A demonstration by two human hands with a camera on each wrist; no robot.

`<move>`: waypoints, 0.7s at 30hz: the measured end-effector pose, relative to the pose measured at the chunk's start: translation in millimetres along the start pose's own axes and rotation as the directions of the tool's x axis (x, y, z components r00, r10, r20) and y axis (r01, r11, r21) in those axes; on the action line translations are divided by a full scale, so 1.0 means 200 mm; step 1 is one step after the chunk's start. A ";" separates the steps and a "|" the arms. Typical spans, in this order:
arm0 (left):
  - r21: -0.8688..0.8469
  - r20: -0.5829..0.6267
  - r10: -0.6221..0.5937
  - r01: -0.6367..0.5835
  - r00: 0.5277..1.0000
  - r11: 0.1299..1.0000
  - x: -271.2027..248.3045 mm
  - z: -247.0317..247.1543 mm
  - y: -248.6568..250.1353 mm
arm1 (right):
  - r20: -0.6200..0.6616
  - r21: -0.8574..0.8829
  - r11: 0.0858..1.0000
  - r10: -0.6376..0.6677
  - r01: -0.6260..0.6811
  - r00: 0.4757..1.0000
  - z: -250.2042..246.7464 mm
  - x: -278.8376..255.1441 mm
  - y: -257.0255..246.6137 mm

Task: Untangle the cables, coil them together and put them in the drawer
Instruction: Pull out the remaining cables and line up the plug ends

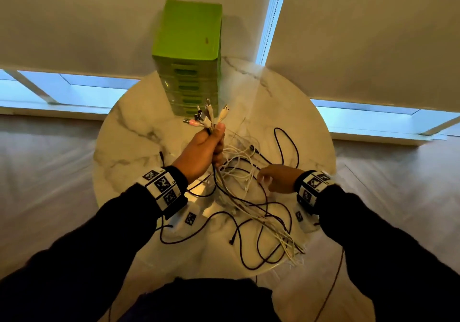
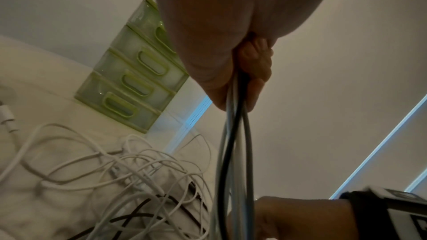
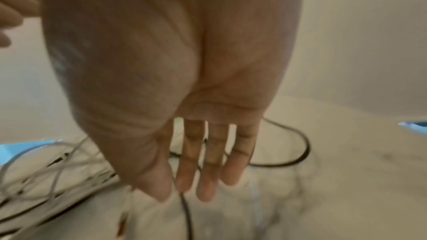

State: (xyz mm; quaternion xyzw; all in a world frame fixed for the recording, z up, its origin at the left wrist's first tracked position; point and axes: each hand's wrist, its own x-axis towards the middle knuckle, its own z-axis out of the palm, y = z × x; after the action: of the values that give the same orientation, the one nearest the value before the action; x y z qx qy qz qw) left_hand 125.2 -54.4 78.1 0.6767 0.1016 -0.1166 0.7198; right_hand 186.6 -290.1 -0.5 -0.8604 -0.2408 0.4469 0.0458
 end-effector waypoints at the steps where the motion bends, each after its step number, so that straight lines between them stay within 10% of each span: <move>1: 0.006 -0.002 -0.008 0.008 1.000 1.000 0.00 0.00 -0.02 | -0.049 0.015 0.999 -0.041 0.042 0.998 0.03 0.06 -0.03; 14: -0.034 -0.074 -0.041 0.039 0.996 0.999 -0.05 -0.03 -0.10 | -0.277 0.166 0.984 -0.019 0.067 0.961 0.07 0.29 -0.06; 21: -0.056 -0.078 -0.018 0.014 0.997 0.998 -0.05 -0.02 -0.09 | -0.664 0.596 0.642 0.056 0.483 0.745 -0.44 -0.05 -0.02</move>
State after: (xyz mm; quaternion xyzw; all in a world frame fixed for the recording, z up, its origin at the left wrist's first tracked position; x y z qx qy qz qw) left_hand 109.3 -52.0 63.4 0.6599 0.1383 -0.0926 0.7327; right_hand 250.8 -280.0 61.3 -0.8248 -0.1163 0.1810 0.5228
